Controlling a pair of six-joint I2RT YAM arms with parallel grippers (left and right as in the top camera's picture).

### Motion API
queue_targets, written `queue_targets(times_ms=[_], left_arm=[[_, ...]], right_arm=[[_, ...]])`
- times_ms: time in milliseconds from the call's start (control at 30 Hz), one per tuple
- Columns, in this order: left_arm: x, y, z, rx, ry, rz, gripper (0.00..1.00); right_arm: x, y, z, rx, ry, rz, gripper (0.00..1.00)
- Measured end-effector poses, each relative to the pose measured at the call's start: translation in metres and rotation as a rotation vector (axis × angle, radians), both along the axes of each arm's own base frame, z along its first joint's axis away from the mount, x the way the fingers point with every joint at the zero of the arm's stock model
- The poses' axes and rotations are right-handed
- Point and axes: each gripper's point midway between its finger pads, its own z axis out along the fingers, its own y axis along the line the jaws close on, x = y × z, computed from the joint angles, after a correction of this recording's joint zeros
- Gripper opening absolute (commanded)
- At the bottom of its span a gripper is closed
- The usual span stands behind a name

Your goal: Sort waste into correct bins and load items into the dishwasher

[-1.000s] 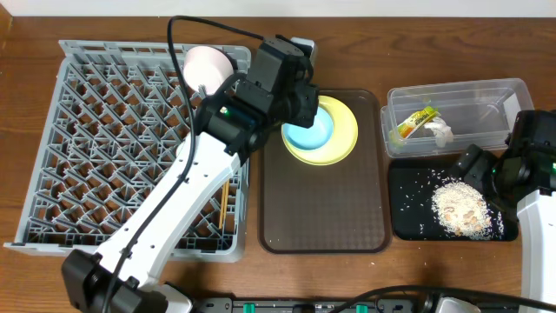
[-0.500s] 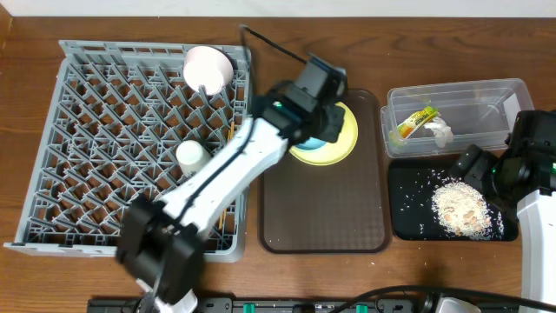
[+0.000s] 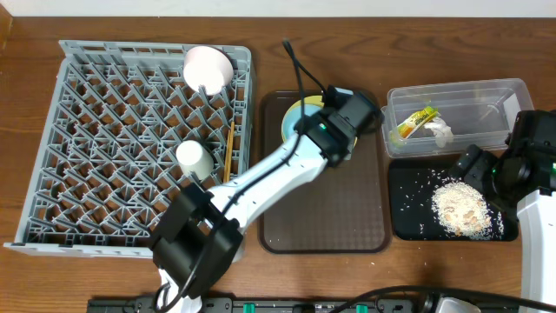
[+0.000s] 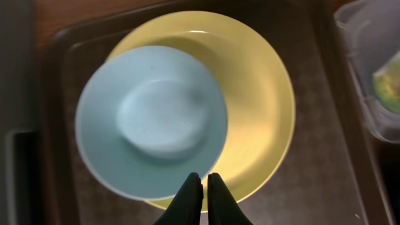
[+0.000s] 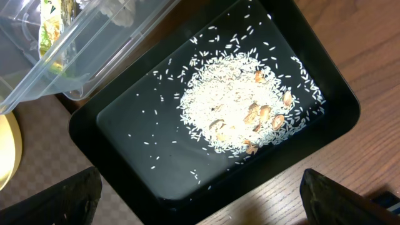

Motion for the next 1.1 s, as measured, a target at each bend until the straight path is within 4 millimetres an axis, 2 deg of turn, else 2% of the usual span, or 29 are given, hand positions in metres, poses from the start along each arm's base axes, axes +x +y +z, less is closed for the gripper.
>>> queue_targets(times_ms=[100,167,200,233,300,367,467,567,733,867,1100], left_arm=[[-0.005,-0.002,0.005,0.042,-0.062,0.037,0.09],[-0.008,-0.007,0.01,0.058,-0.108,0.045,0.22],[-0.009,-0.01,0.012,0.061,-0.125,0.045,0.24],[-0.01,-0.014,0.014,0.059,-0.139,0.04,0.29],[-0.012,-0.019,0.016,0.052,-0.15,0.028,0.55],[-0.012,-0.026,0.015,0.041,-0.137,-0.02,0.65],[-0.014,-0.037,0.01,0.004,-0.078,-0.128,0.65],[-0.014,-0.04,0.004,-0.053,0.005,-0.212,0.64],[0.009,-0.026,0.004,-0.134,0.055,-0.259,0.52],[0.021,-0.015,0.004,-0.152,0.062,-0.266,0.51],[0.012,-0.025,0.001,-0.159,0.079,-0.313,0.51]], right_arm=[[0.0,0.0,0.0,0.0,0.0,0.0,0.99],[0.0,0.0,0.0,0.0,0.0,0.0,0.99],[0.0,0.0,0.0,0.0,0.0,0.0,0.99],[0.0,0.0,0.0,0.0,0.0,0.0,0.99],[0.0,0.0,0.0,0.0,0.0,0.0,0.99],[0.0,0.0,0.0,0.0,0.0,0.0,0.99],[0.0,0.0,0.0,0.0,0.0,0.0,0.99],[0.0,0.0,0.0,0.0,0.0,0.0,0.99],[0.0,0.0,0.0,0.0,0.0,0.0,0.99],[0.0,0.0,0.0,0.0,0.0,0.0,0.99],[0.0,0.0,0.0,0.0,0.0,0.0,0.99]])
